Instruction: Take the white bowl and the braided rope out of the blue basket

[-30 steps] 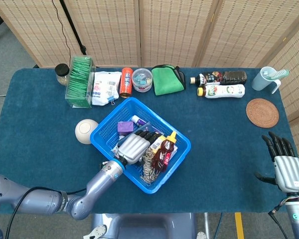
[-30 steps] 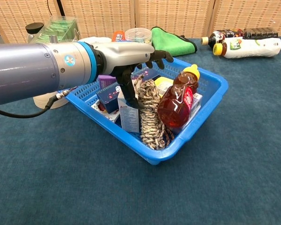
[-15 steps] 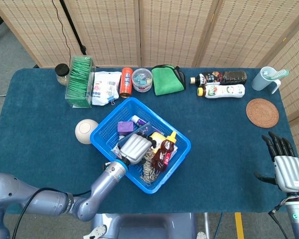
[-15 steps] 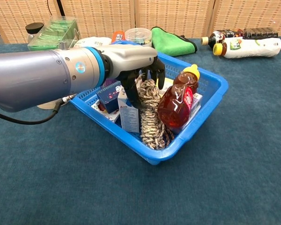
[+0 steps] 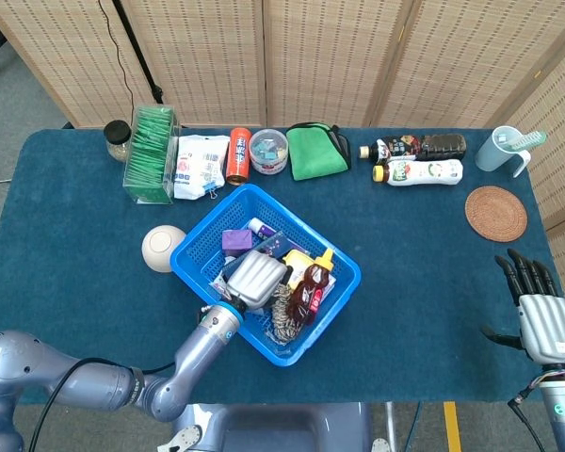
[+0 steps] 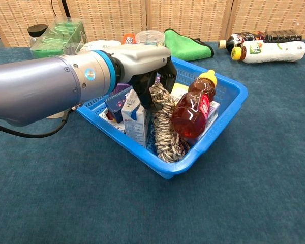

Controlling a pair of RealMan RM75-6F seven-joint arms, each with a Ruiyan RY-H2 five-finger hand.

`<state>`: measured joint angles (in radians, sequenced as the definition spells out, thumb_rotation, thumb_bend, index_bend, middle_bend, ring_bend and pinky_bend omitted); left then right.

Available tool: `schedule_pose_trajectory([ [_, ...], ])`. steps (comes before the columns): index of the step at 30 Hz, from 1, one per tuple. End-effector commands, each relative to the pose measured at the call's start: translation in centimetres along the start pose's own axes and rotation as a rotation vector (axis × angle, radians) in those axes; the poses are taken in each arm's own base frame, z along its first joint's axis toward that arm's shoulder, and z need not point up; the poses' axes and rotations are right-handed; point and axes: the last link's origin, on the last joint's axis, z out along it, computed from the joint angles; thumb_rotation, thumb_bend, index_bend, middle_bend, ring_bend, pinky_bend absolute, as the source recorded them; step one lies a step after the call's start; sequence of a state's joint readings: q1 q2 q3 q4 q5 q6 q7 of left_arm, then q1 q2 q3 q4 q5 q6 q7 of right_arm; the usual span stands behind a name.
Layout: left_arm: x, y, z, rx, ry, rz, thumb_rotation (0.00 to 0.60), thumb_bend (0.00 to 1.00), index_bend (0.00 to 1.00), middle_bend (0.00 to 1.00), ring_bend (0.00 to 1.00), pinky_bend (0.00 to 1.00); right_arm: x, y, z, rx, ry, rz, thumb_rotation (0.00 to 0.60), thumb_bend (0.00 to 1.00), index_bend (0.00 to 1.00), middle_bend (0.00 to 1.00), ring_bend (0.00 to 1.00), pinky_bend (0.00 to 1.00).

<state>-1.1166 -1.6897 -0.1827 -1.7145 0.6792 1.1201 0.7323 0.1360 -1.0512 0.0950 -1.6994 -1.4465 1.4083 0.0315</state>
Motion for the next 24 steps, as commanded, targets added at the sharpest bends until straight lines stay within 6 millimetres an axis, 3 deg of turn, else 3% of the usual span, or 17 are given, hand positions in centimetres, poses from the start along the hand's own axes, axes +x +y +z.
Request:
schedule_pose_trajectory([
  [1, 0.4, 0.0, -0.2, -0.009, 0.024, -0.020, 0.600, 0.51, 0.65, 0.61, 0.51, 0.39, 0.0, 0.0, 0.0, 0.001, 0.001, 0.001, 0.600, 0.00, 0.00, 0.00, 0.00, 0.00],
  [11, 2.9, -0.5, -1.7, -0.053, 0.111, -0.065, 0.600, 0.52, 0.67, 0.63, 0.53, 0.40, 0.0, -0.1, -0.1, 0.004, 0.000, 0.002, 0.600, 0.00, 0.00, 0.00, 0.00, 0.00],
  [20, 6.9, -2.2, -4.4, -0.051, 0.203, -0.111, 0.600, 0.52, 0.67, 0.63, 0.53, 0.40, -0.1, -0.3, -0.2, 0.008, 0.000, -0.002, 0.600, 0.00, 0.00, 0.00, 0.00, 0.00],
  [24, 9.2, -3.8, -5.9, -0.037, 0.268, -0.128, 0.600, 0.51, 0.67, 0.63, 0.53, 0.40, -0.2, -0.4, -0.3, 0.013, -0.006, -0.006, 0.600, 0.00, 0.00, 0.00, 0.00, 0.00],
])
